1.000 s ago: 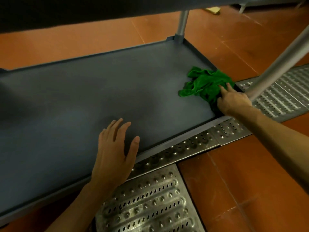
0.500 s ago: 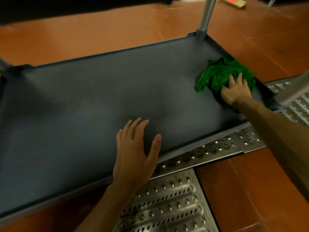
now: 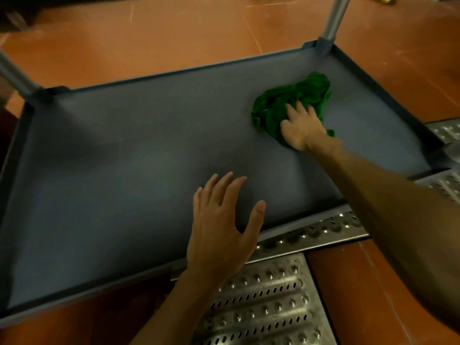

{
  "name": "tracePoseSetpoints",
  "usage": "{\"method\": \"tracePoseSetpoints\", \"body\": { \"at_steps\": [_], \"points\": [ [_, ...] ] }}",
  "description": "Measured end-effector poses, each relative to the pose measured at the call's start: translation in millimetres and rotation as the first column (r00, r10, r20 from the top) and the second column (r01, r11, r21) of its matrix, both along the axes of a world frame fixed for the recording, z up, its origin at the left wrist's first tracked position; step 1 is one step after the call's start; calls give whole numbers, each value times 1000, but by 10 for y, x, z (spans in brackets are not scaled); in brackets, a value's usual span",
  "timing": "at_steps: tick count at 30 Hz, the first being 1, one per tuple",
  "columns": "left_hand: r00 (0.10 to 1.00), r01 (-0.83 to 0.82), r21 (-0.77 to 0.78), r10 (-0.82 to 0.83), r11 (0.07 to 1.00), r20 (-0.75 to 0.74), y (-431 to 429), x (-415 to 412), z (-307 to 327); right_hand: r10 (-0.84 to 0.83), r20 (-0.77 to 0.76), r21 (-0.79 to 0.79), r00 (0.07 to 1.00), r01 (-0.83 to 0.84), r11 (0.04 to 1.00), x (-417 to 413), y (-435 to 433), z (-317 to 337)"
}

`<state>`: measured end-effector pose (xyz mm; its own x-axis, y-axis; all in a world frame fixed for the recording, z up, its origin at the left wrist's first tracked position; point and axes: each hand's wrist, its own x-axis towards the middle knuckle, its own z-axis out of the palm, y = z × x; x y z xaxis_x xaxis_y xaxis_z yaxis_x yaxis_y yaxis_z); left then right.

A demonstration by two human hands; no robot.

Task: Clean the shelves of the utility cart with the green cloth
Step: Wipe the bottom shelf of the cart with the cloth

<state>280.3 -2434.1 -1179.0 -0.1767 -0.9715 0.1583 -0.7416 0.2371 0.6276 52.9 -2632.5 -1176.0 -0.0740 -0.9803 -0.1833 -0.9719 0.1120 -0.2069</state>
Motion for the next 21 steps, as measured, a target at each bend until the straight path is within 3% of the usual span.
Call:
{"method": "tracePoseSetpoints", "body": {
  "at_steps": [5, 10, 13, 16, 21],
  "points": [
    [1000, -4, -72, 3, 997, -14, 14, 5, 5, 251, -52, -20, 967, -252, 967, 635, 193, 81],
    [996, -53, -220, 37, 974, -77, 25, 31, 49, 561, -69, -80, 825, -566, 821, 1380, 557, -36],
    [980, -153, -193, 123, 969, -159, 6, 27, 77, 541, 126, -214, 832, -509, 834, 1595, 859, -42],
    [978, -182, -201, 155, 962, -142, -4, 28, 58, 511, 311, -301, 801, -427, 853, 1654, 999, -93],
    [973, -186, -220, 150, 958, -174, -6, 49, 37, 502, 253, -295, 827, -429, 854, 1630, 951, -134]
  ]
}}
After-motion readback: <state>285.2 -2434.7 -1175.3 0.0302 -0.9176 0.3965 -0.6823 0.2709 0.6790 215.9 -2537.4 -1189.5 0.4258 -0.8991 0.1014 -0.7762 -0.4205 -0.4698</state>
